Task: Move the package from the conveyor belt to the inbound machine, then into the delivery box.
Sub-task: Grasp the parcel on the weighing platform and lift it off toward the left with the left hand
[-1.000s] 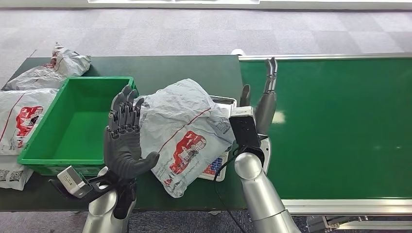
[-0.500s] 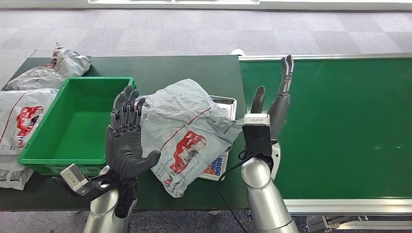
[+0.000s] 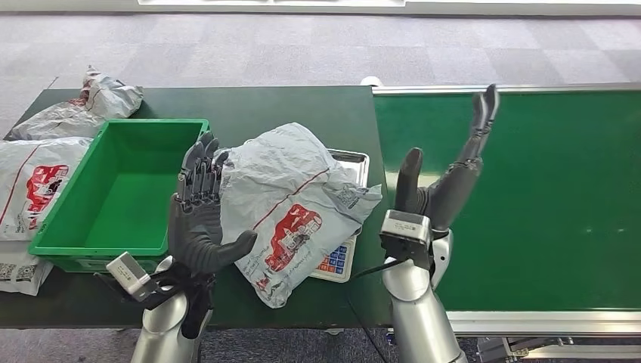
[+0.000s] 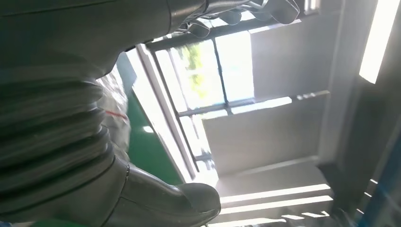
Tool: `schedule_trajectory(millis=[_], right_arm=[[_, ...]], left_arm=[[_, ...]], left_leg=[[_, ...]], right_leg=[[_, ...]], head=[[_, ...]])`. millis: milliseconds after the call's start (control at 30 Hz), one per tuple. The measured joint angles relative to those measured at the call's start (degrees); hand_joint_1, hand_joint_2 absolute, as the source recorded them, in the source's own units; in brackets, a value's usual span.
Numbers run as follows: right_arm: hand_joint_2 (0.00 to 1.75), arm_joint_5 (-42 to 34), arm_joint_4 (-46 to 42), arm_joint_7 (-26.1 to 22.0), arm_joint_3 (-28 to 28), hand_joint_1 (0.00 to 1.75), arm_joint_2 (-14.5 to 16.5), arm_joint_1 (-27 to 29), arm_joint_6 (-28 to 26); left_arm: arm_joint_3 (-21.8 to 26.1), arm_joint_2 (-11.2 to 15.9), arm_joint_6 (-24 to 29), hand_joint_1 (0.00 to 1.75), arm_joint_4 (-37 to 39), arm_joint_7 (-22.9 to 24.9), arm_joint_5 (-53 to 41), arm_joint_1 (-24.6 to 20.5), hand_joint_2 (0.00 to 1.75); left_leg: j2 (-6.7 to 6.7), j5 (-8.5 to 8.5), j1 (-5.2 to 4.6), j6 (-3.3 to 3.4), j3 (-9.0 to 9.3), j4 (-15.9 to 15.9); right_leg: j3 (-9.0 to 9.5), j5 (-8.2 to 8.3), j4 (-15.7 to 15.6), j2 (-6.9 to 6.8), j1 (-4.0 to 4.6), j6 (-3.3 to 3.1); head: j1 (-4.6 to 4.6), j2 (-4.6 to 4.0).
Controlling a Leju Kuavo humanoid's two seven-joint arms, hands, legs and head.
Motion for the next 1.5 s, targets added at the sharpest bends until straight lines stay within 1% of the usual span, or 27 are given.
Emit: schedule_trajectory(millis=[100,200,267,333,367,400,467,500,533,567,633,733,833,867,967,1000,1133,1400,1500], right_arm=[[1.75,3.18,-9.77,-1.00,-0.81,0.00,-0.23,1.77,-0.41],[1.75,5.03,-17.80,-1.09,-1.23,0.00,-0.51,2.97,-0.51],[1.75,5.75,-21.63,-1.09,-1.29,0.00,-0.67,3.47,-0.51],[1.75,5.58,-24.33,-1.07,-1.29,0.00,-0.78,3.83,-0.51],[1.75,5.07,-25.06,-1.06,-1.23,0.00,-0.81,3.92,-0.50],[1.75,4.45,-25.48,-1.02,-1.13,0.00,-0.83,3.95,-0.47],[1.75,3.46,-25.57,-0.99,-0.89,0.00,-0.86,3.90,-0.41],[1.75,3.26,-25.53,-0.98,-0.82,0.00,-0.86,3.88,-0.39],[1.75,3.16,-25.50,-1.00,-0.79,0.00,-0.87,3.87,-0.39],[1.75,3.10,-25.46,-1.00,-0.77,0.00,-0.87,3.86,-0.39],[1.75,3.10,-25.40,-0.98,-0.75,0.00,-0.87,3.85,-0.38],[1.75,3.44,-25.32,-0.84,-0.65,0.00,-0.89,3.82,-0.38],[1.75,3.63,-25.10,-0.91,-0.37,0.00,-0.89,3.75,-0.38],[1.75,3.65,-25.01,-0.95,-0.27,0.00,-0.89,3.71,-0.38],[1.75,3.99,-24.62,-0.95,0.13,0.00,-0.89,3.57,-0.38],[1.75,4.21,-24.46,-0.95,0.26,0.00,-0.89,3.53,-0.38],[1.75,4.92,-23.92,-0.95,0.59,0.00,-0.89,3.39,-0.36],[1.75,5.42,-23.22,-0.95,0.62,0.00,-0.89,3.33,-0.34],[1.75,5.50,-23.12,-0.95,0.62,0.00,-0.89,3.32,-0.34]], left_arm=[[-0.01,0.01,8.25,0.00,1.96,3.15,-8.94,-0.71,1.75],[-0.14,0.08,16.00,0.00,5.91,6.96,-18.81,-2.52,1.75],[-0.35,0.26,19.36,0.00,9.15,9.05,-23.99,-4.09,1.75],[-1.00,0.59,21.09,0.00,12.98,11.98,-29.74,-6.16,1.75],[-1.92,0.98,21.26,0.00,15.79,15.33,-34.68,-7.91,1.75],[-3.48,1.53,21.26,0.00,19.18,19.99,-41.19,-9.89,1.75],[-8.23,2.64,21.91,0.00,26.94,29.83,-55.68,-13.97,1.75],[-10.39,2.92,22.69,0.00,30.72,32.38,-60.69,-15.52,1.75],[-12.13,3.02,23.55,0.00,34.32,33.29,-63.55,-16.88,1.75],[-13.22,3.02,24.14,0.00,37.43,33.08,-64.47,-18.06,1.75],[-14.89,3.03,24.61,0.00,42.36,32.44,-64.10,-20.17,1.75],[-16.48,3.03,24.70,0.00,47.20,32.21,-63.76,-22.64,1.75],[-17.37,2.91,24.28,0.00,50.37,32.18,-64.22,-24.40,1.75],[-17.72,2.82,23.91,0.41,51.23,32.22,-64.62,-25.01,1.75],[-18.83,2.45,22.05,1.72,53.71,32.49,-65.98,-26.63,1.75],[-19.07,2.32,21.38,1.75,54.42,32.43,-66.28,-26.99,1.75],[-19.64,2.02,20.30,1.75,56.11,31.66,-66.59,-27.55,1.75],[-19.65,1.93,21.88,1.75,56.96,31.13,-66.94,-27.55,1.75],[-19.46,1.97,24.24,1.75,56.49,29.79,-65.98,-27.40,1.75]], left_leg=[[0.01,-0.02,-0.02,0.01,0.00,0.00],[0.02,-0.03,-0.04,0.02,0.00,0.00],[0.05,-0.02,-0.04,0.02,0.01,0.00],[0.06,-0.01,-0.04,0.03,0.03,0.00],[0.05,0.01,-0.04,0.05,0.03,0.00],[0.04,0.03,-0.04,0.07,0.03,0.00],[0.03,0.07,-0.04,0.10,0.03,0.00],[0.04,0.09,-0.04,0.10,0.03,0.00],[0.07,0.10,-0.04,0.09,0.04,0.00],[0.10,0.10,-0.04,0.08,0.04,0.00],[0.08,0.11,-0.04,0.07,0.04,0.00],[-0.02,0.11,-0.04,0.07,0.04,0.00],[-0.08,0.11,-0.04,0.08,0.07,-0.01],[-0.12,0.10,-0.04,0.10,0.11,-0.01],[-0.32,0.10,-0.04,0.18,0.28,-0.02],[-0.39,0.12,-0.04,0.21,0.36,-0.02],[-0.60,0.28,-0.04,0.36,0.46,-0.02],[-0.58,0.63,-0.12,0.42,0.20,0.00],[-0.59,0.64,-0.11,0.41,0.14,0.01]], right_leg=[[-0.02,0.00,-0.02,-0.01,-0.01,0.00],[-0.02,0.00,-0.04,0.00,-0.03,0.01],[0.00,0.00,-0.04,0.01,-0.03,0.01],[0.00,0.01,-0.04,0.01,-0.03,0.02],[0.03,0.01,-0.04,-0.01,-0.03,0.03],[0.05,0.03,-0.04,-0.04,-0.03,0.04],[0.10,0.08,-0.03,-0.09,-0.03,0.05],[0.09,0.12,-0.02,-0.08,-0.03,0.05],[0.08,0.15,-0.02,-0.04,-0.03,0.05],[0.07,0.17,-0.01,0.00,-0.03,0.06],[0.08,0.18,-0.01,0.00,-0.04,0.06],[0.13,0.16,-0.01,-0.08,-0.03,0.06],[0.23,0.11,-0.02,-0.18,-0.03,0.09],[0.30,0.08,-0.03,-0.24,-0.03,0.10],[0.62,-0.04,-0.05,-0.42,-0.05,0.19],[0.73,-0.06,-0.05,-0.48,-0.06,0.22],[0.91,0.01,-0.07,-0.67,-0.17,0.31],[0.62,0.40,-0.06,-0.65,-0.26,0.43],[0.55,0.41,-0.05,-0.65,-0.25,0.44]], head=[[0.01,0.00],[0.01,0.00],[-0.01,0.00],[-0.01,0.00],[-0.01,0.00],[0.01,0.00],[0.01,0.00],[0.01,0.00],[0.00,0.00],[0.01,0.00],[0.00,0.00],[0.01,0.00],[-0.01,0.00],[-0.01,0.00],[0.01,0.00],[0.01,0.00],[0.01,0.00],[0.01,0.00],[0.01,0.00]])
